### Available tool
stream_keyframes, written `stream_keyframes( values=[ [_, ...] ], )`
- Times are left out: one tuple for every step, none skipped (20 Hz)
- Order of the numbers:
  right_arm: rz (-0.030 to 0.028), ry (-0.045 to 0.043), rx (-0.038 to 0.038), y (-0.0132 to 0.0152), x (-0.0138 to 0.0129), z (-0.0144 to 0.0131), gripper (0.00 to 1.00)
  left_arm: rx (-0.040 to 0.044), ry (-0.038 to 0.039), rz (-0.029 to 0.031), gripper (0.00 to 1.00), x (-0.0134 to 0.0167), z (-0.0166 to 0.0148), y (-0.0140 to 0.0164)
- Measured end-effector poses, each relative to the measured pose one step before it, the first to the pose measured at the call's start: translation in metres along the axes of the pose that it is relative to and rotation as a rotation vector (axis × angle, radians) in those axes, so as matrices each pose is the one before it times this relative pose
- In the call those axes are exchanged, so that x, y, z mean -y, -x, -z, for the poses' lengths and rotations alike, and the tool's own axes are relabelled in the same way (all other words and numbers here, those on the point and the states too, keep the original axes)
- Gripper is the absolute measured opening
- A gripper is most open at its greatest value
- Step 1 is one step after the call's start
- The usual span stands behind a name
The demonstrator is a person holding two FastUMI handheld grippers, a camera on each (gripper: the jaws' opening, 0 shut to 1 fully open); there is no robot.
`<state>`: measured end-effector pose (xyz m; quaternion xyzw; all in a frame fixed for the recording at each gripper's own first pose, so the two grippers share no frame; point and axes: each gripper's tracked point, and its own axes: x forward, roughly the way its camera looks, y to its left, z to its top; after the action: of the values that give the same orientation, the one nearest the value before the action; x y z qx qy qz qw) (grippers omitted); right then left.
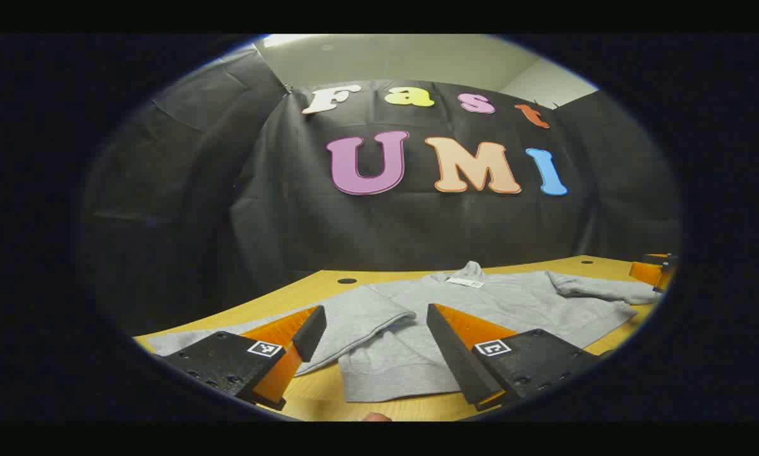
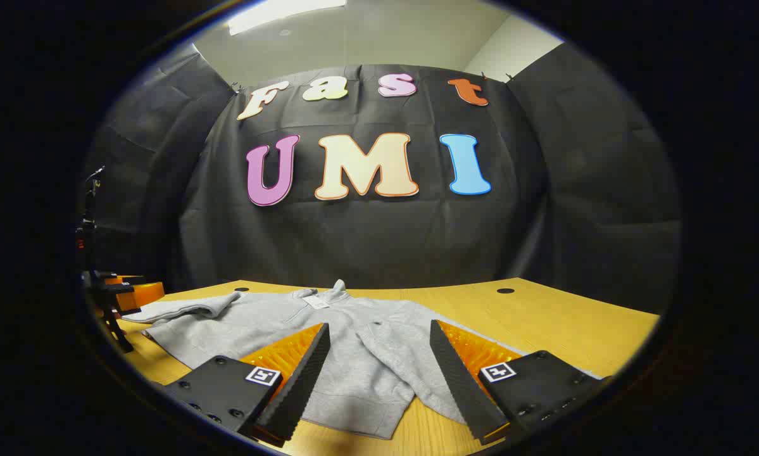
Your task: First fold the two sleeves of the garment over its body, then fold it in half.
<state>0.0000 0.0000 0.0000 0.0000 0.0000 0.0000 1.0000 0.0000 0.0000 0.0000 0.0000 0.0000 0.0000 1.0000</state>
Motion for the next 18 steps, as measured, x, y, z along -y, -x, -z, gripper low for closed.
stream_keyframes(
  values=[
    [-0.00710, -0.00108, -0.00031, -0.00019, -0.00101, -0.00019, 0.99, -0.00279, -0.00080, -0.00125, 0.94, -0.00039, 0.00104, -0.00064],
    [-0.01002, -0.00043, -0.00009, 0.00077, -0.00296, 0.00094, 0.99, 0.00120, 0.00065, 0.00073, 0.94, 0.00128, -0.00067, -0.00031],
    [-0.01248, -0.00131, -0.00112, -0.00012, -0.00194, -0.00026, 0.99, -0.00133, -0.00052, -0.00176, 0.94, 0.00020, 0.00071, 0.00051],
    [-0.00693, 0.00014, 0.00067, 0.00065, -0.00125, -0.00015, 0.97, 0.00052, 0.00074, -0.00992, 0.94, -0.00189, 0.00054, -0.00048],
    [0.00016, -0.00071, -0.00149, -0.00033, 0.00062, -0.00050, 0.97, 0.00095, 0.00140, -0.00520, 0.95, -0.00121, -0.00118, -0.00019],
    [0.00056, 0.00071, 0.00110, 0.00059, 0.00053, 0.00066, 0.99, -0.00243, -0.00086, 0.00274, 0.94, 0.00097, -0.00086, -0.00087],
    [0.00009, -0.00017, -0.00028, -0.00021, 0.00003, -0.00070, 0.99, -0.00104, 0.00000, 0.00201, 0.95, 0.00165, 0.00261, 0.00097],
    [-0.00007, -0.00002, 0.00018, 0.00050, -0.00018, 0.00100, 0.98, 0.00473, 0.00192, -0.00319, 0.94, -0.00009, -0.00151, 0.00011],
    [-0.00006, 0.00017, 0.00027, -0.00001, -0.00011, -0.00032, 0.98, -0.00253, -0.00140, -0.00035, 0.94, -0.00065, 0.00085, 0.00013],
    [-0.00007, -0.00019, -0.00044, -0.00005, 0.00016, 0.00016, 0.98, 0.00199, 0.00063, -0.00436, 0.94, -0.00114, -0.00025, -0.00013],
    [0.00003, 0.00042, 0.00076, -0.00022, -0.00025, -0.00081, 0.96, -0.00068, -0.00089, -0.00789, 0.94, -0.00143, -0.00030, -0.00021],
    [0.00018, -0.00049, -0.00067, 0.00003, 0.00033, 0.00088, 0.99, -0.00201, -0.00098, -0.00488, 0.93, -0.00086, -0.00012, -0.00005],
    [-0.00011, 0.00038, 0.00057, 0.00009, -0.00042, -0.00055, 0.99, 0.00187, 0.00084, -0.00056, 0.95, 0.00057, -0.00006, 0.00011],
    [0.00020, -0.00045, -0.00035, 0.00001, 0.00007, 0.00047, 0.99, -0.00077, 0.00011, 0.00321, 0.94, 0.00072, -0.00015, 0.00014],
    [0.00045, 0.00021, 0.00050, -0.00039, 0.00045, -0.00105, 0.99, 0.00048, 0.00040, 0.00252, 0.94, 0.00152, 0.00043, 0.00023],
    [0.00456, 0.00068, -0.00012, -0.00027, 0.00080, 0.00084, 0.99, 0.00193, -0.00049, 0.00025, 0.94, 0.00073, -0.00182, -0.00026],
    [0.00568, 0.00089, 0.00031, 0.00041, 0.00110, 0.00010, 0.99, -0.00118, -0.00024, 0.00022, 0.94, -0.00159, 0.00098, -0.00058],
    [0.00052, -0.00020, -0.00044, 0.00037, -0.00006, 0.00049, 0.99, 0.00101, 0.00054, -0.00004, 0.95, -0.00056, 0.00019, 0.00120]
  ],
)
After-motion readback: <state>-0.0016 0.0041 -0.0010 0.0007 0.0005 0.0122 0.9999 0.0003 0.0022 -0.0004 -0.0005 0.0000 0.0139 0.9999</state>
